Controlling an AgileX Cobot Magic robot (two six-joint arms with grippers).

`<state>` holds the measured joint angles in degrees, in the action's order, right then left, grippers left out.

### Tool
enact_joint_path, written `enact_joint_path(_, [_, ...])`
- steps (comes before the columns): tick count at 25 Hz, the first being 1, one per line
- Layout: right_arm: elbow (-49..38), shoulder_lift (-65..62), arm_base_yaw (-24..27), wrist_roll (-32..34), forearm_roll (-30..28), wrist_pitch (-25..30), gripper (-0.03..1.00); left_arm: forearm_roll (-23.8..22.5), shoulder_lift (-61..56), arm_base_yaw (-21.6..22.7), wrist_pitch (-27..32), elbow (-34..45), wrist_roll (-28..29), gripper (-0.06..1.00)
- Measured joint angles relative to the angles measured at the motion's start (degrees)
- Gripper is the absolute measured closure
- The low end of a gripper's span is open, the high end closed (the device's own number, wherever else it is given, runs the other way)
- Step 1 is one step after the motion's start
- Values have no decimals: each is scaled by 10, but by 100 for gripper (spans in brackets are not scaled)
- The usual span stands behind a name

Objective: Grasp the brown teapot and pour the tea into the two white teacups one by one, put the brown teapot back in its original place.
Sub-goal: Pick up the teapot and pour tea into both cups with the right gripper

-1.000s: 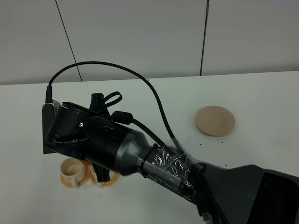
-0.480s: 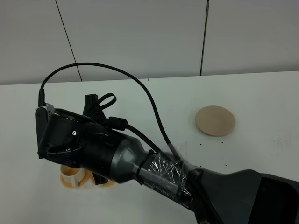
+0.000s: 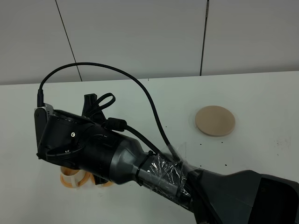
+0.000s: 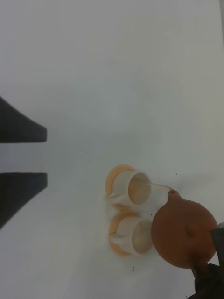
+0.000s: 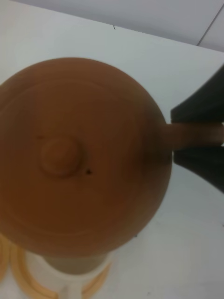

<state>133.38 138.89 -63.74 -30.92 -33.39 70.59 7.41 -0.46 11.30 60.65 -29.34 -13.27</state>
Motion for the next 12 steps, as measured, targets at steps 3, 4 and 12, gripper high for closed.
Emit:
enact_joint_path(3, [0, 0, 0, -1, -4, 0, 87, 0, 0, 0, 0, 0, 0, 71])
enact_joint_path(4, [0, 0, 0, -1, -5, 0, 87, 0, 0, 0, 0, 0, 0, 71])
enact_joint_path(12, [0, 8, 0, -1, -12, 0, 87, 0, 0, 0, 0, 0, 0, 71])
